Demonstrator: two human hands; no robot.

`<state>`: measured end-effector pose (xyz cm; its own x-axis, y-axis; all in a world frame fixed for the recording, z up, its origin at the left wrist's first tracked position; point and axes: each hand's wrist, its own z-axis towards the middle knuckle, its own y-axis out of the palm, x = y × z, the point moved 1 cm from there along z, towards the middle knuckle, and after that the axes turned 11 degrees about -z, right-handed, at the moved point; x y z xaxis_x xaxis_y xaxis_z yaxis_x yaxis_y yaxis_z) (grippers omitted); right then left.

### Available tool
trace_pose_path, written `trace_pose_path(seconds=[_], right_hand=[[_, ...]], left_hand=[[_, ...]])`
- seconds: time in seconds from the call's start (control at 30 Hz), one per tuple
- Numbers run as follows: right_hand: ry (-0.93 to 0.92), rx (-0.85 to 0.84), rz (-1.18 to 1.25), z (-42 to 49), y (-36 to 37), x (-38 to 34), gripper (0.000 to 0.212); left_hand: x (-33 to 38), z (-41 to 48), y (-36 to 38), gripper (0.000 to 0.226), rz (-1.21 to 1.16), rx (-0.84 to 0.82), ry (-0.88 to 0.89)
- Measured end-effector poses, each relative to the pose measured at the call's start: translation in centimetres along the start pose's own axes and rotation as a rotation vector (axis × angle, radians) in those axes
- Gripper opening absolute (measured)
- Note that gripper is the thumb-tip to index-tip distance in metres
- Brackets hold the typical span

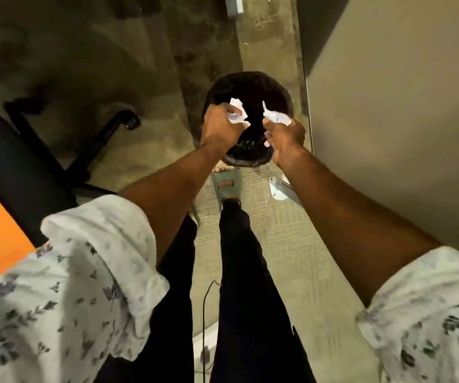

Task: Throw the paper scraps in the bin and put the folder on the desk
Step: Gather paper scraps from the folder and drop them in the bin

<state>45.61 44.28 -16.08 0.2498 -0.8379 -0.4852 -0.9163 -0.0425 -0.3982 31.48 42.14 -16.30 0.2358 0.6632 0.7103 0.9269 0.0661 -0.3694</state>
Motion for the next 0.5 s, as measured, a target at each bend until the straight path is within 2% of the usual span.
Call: trace_pose_path(seconds=[0.23,0.33,0.5], right_hand=[[0.074,-0.064,0.197,3.4,1.5,1.2,0.022],[0.083,-0.081,0.216,4.9,1.6,1.4,0.044],[0.089,-0.152,0.244,6.3,1.4,1.6,0.056]], left_hand=[[-0.6,3.4,2.7,0.044,0.041,-0.079,-0.089],[-1.1,4.2,3.6,0.051,0.018,-0.130,-0.145],[-2.0,4.8,4.5,0.057,0.094,-0.141,-0.088]])
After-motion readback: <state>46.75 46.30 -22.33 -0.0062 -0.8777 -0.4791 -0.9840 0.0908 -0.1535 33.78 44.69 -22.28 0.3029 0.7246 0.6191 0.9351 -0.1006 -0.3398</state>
